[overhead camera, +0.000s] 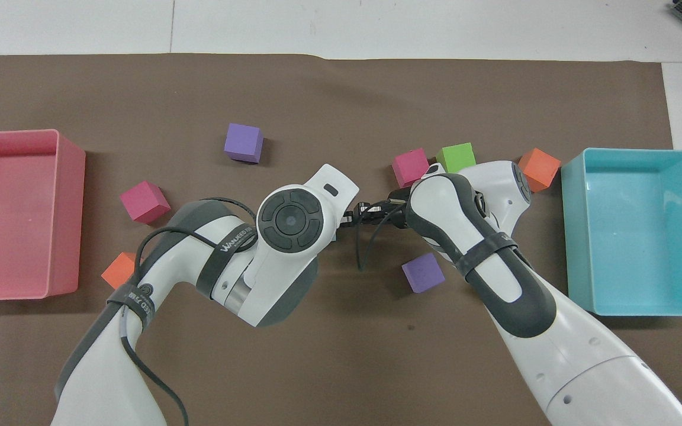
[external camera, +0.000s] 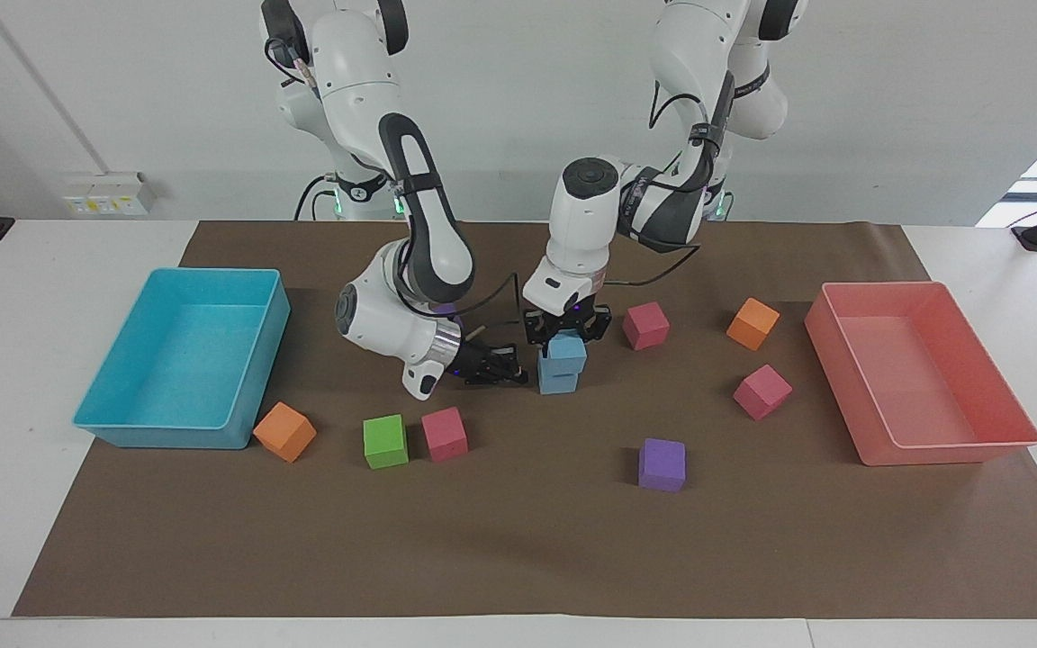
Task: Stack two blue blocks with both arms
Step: 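Lower the held blue cube onto the center blue cube with the left gripper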
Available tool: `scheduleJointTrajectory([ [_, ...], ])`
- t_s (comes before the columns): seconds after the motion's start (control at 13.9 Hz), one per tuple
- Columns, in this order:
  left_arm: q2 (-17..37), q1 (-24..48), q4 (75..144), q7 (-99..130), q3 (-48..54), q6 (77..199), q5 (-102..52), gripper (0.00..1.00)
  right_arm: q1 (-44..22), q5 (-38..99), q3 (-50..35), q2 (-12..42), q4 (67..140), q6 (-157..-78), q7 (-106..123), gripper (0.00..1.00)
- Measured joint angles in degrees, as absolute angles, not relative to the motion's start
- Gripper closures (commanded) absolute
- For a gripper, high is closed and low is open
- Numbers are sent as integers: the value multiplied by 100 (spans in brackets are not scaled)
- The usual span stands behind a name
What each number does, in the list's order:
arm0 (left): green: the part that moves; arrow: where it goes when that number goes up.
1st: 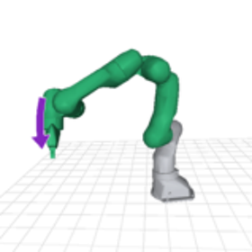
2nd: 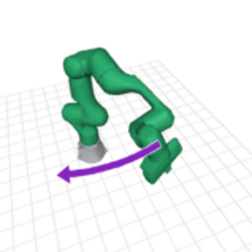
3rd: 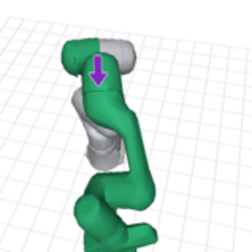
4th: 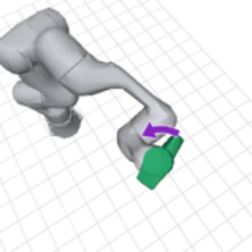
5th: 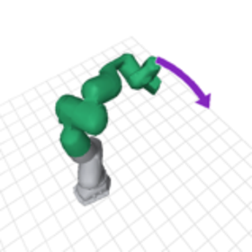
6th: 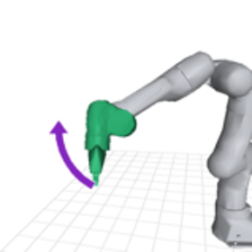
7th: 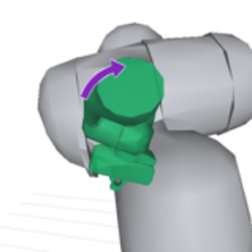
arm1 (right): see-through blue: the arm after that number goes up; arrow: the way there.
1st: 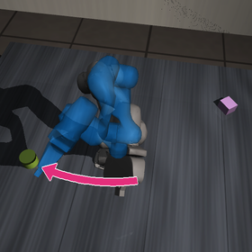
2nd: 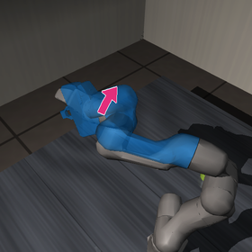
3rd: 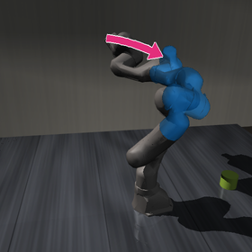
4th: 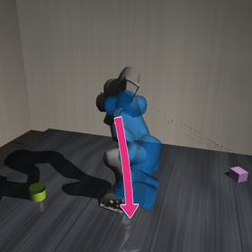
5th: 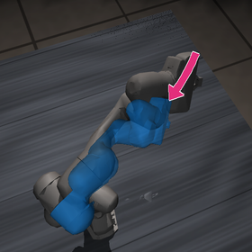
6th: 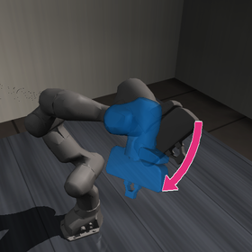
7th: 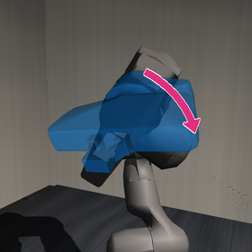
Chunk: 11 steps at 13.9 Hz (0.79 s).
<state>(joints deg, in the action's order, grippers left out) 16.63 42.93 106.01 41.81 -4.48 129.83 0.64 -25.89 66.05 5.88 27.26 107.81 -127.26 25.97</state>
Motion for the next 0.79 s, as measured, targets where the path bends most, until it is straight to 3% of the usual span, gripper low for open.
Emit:
scheduleJointTrajectory([
  [0.79, 1608, 4315, 10783, 4256, -472, 13272, 86, 83, -2589, 6605, 588, 2726, 10781, -12726, 2597, 100],
])
